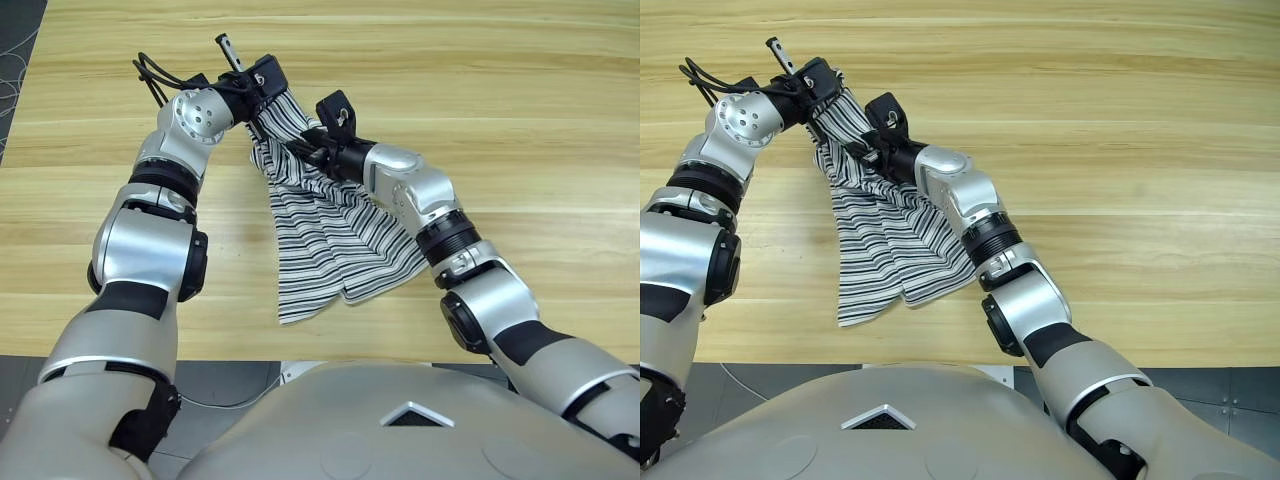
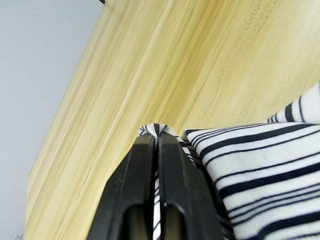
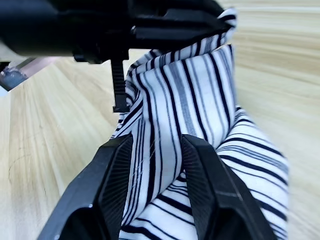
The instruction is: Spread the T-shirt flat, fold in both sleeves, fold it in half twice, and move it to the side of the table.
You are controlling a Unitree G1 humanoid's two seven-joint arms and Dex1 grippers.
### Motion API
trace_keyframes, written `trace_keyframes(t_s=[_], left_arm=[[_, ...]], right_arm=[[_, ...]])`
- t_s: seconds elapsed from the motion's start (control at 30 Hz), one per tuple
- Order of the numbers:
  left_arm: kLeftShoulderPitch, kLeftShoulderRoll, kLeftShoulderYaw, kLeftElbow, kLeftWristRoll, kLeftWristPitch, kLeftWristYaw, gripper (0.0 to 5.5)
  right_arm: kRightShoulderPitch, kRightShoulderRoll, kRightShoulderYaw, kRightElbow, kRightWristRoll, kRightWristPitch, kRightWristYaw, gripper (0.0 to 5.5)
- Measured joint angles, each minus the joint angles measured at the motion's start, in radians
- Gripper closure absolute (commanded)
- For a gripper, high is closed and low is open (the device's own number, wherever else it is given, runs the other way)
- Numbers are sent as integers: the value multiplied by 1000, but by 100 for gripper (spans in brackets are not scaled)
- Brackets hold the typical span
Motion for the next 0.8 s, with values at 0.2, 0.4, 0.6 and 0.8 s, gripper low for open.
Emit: trace_keyframes(t_s=[0.2, 0.4, 0.6, 0.8], left_arm=[[0, -5, 0, 0, 0, 0, 0, 540], [0, -10, 0, 0, 0, 0, 0, 540], [0, -13, 0, 0, 0, 0, 0, 540], [0, -13, 0, 0, 0, 0, 0, 540]], right_arm=[[8, 1, 88, 0, -4, -2, 21, 372], [10, 2, 147, 49, -75, -59, -27, 422], [11, 2, 146, 87, -119, -138, -73, 530], [11, 2, 146, 88, -130, -165, -82, 539]])
